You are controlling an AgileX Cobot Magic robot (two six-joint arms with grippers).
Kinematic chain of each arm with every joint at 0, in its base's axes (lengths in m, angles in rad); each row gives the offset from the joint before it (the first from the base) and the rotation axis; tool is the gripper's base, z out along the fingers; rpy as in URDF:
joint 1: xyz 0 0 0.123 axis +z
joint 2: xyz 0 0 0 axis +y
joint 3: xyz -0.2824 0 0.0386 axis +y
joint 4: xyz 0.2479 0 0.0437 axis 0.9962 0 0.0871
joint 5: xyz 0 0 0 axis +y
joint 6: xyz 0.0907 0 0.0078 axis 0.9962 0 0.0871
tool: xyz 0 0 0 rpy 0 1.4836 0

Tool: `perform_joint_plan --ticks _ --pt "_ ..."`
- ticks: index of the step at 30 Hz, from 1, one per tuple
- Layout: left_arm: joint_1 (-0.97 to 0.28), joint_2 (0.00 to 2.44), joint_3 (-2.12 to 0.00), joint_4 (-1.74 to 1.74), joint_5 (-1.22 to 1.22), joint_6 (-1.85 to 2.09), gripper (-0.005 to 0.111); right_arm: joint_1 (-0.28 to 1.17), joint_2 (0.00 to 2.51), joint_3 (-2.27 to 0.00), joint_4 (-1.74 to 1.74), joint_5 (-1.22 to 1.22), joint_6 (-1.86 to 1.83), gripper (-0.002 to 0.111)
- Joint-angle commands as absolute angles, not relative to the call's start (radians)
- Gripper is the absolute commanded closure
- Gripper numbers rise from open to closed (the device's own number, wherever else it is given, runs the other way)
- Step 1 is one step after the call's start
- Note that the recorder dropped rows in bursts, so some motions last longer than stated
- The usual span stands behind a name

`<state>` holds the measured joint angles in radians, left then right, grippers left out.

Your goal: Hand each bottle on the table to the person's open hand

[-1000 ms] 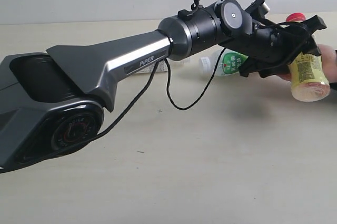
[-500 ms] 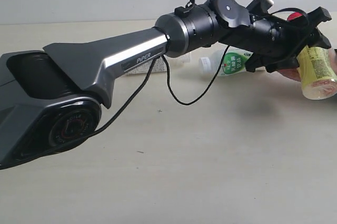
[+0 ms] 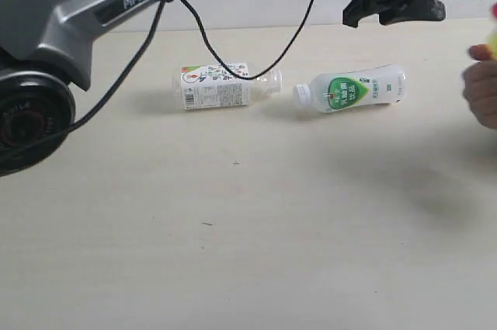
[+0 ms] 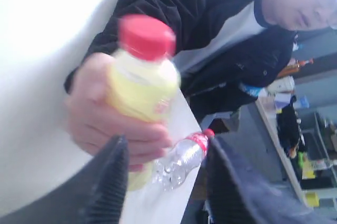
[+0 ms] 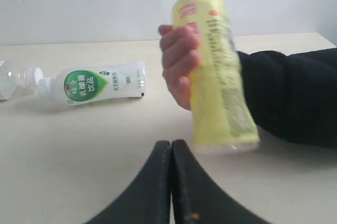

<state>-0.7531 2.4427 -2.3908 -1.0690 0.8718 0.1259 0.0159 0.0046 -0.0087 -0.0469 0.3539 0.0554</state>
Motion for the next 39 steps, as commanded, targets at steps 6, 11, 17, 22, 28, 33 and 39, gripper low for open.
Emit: perform_joint_plan --ticks 6,11,17,22,28,33,39 --pt "-0.695 2.368 -2.398 -1.010 1.150 0.324 0.107 0.012 0.000 -0.005 -0.051 0.350 0.054 0.108" --pt "-0.671 2.349 -2.398 -0.887 1.221 0.365 0.107 0.012 0.000 -0.005 -0.051 0.350 0.054 0.108" --pt "-0.613 2.317 -2.398 -0.780 1.221 0.365 0.107 0.012 0.000 -0.005 -0.051 0.350 0.054 0.108" --pt "-0.575 2.277 -2.398 -0.710 1.221 0.365 0.107 0.012 0.000 -0.005 -0.051 0.342 0.054 0.108" --pt "-0.568 2.226 -2.358 -0.531 1.221 0.363 0.107 0.012 0.000 -0.005 -0.051 0.350 0.054 0.108" --pt "-0.568 2.191 -2.290 -0.390 1.221 0.363 0.107 0.012 0.000 -0.005 -0.051 0.350 0.054 0.108" --pt "-0.568 2.186 -2.256 -0.303 1.221 0.363 0.107 0.012 0.000 -0.005 -0.051 0.350 0.054 0.108"
